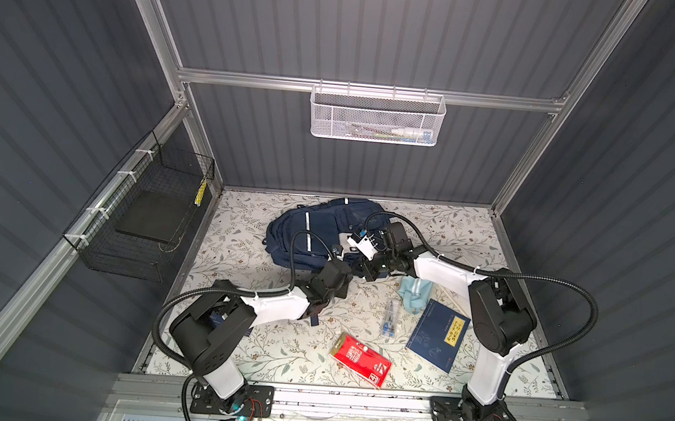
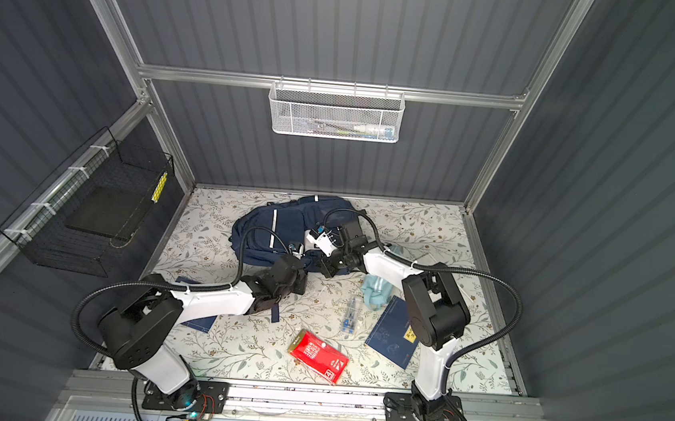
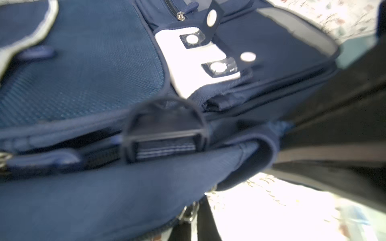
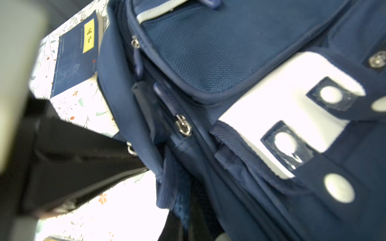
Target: Pack the student bag
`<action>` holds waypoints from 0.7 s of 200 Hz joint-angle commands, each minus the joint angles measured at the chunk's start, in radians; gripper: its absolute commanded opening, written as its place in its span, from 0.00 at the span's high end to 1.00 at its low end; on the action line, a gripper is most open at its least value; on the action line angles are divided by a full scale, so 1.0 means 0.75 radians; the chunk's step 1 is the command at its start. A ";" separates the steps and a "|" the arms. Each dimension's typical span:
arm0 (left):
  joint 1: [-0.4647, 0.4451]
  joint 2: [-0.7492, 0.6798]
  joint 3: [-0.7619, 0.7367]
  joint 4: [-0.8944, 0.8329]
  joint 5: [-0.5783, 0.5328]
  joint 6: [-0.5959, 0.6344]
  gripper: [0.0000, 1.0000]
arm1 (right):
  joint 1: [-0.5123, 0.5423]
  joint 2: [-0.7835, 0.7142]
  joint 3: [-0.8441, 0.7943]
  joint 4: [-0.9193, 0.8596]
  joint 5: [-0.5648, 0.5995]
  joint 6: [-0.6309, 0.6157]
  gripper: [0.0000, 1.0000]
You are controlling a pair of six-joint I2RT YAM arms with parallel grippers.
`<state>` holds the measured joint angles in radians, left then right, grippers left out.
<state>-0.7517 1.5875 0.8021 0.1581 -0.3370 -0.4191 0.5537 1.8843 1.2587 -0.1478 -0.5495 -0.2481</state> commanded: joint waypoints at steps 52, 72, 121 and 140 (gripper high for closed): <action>0.235 -0.300 -0.054 -0.327 -0.084 0.037 1.00 | -0.048 -0.132 -0.043 -0.079 0.125 -0.158 1.00; 0.384 -0.329 -0.074 -0.344 0.019 0.022 1.00 | -0.066 -0.139 -0.056 -0.079 0.183 -0.203 1.00; 0.505 -0.397 -0.019 -0.434 0.103 0.119 1.00 | -0.147 -0.192 -0.088 -0.022 0.326 -0.250 1.00; 0.488 -0.393 -0.028 -0.401 0.283 0.080 1.00 | -0.101 -0.193 -0.103 0.061 0.593 -0.248 1.00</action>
<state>-0.4515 1.3128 0.7700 -0.0673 -0.0635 -0.3397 0.5415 1.7729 1.2125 -0.1120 -0.4427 -0.4213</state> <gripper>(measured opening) 0.065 0.046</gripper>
